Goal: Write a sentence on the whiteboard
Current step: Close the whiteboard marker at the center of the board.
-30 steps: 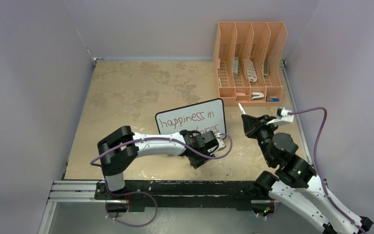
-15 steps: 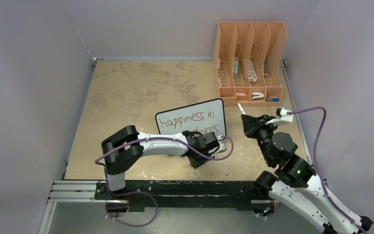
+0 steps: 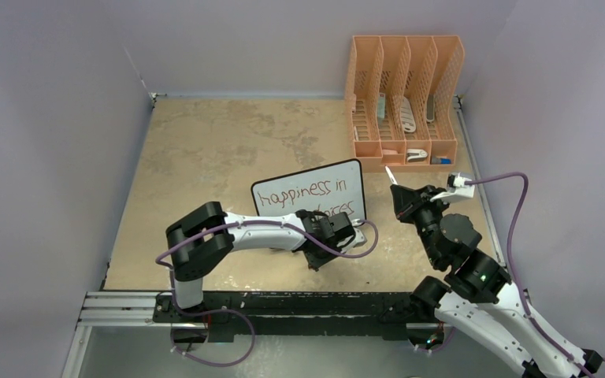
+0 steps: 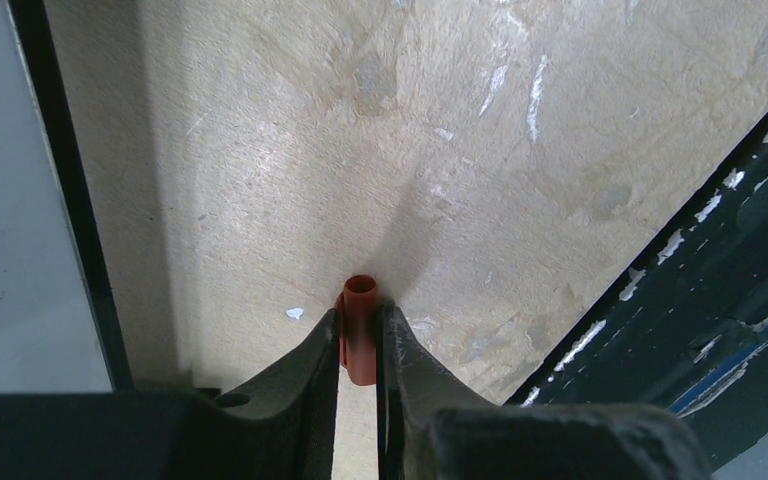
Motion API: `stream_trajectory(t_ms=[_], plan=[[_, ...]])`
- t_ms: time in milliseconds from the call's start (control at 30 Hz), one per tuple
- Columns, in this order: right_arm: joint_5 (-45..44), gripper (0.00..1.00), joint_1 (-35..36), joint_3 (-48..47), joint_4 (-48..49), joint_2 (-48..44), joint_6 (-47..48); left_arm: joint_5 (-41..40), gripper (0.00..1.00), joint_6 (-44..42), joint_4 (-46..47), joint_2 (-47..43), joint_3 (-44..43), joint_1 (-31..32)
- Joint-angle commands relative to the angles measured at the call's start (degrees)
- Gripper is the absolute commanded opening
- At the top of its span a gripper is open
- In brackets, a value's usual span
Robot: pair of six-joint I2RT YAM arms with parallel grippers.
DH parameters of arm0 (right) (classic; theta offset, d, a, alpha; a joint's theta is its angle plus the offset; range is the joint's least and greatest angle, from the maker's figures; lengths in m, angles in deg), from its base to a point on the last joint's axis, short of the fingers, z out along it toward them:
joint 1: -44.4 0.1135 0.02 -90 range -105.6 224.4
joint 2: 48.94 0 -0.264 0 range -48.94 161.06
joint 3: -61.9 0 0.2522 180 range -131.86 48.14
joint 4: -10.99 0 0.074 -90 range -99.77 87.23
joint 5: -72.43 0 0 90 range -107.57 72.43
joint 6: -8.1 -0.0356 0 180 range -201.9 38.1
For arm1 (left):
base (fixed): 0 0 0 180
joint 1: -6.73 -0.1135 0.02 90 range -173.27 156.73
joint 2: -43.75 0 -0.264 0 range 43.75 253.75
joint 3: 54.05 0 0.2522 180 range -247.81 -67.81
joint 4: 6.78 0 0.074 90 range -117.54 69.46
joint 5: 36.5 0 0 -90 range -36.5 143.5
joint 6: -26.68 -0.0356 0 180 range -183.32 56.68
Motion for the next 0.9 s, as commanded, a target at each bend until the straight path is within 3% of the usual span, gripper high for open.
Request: stream_trajectory(t_ms=[0,200,400,633,867], plan=[[-1.6,0.0,0.0,-0.1,2.6,-0.7,0.5,0.7,0.12,0.4,-0.8,-1.1,0.2,0.0],[-1.2,0.0,0.0,0.6,4.0,-0.3,1.3,0.3,0.01,2.5,2.3,-9.1,-0.3,-0.6],[-1.1,0.0,0.0,0.3,6.1,-0.9,3.5,1.4,0.0,5.9,5.1,-17.2,-0.3,-3.8],[3.8,0.0,-0.1,1.0,14.2,0.7,10.4,7.3,0.0,16.9,12.5,-29.8,2.4,-14.6],[13.8,0.0,-0.1,2.1,26.2,6.4,17.4,7.2,0.0,31.5,24.1,-40.8,6.5,-25.0]])
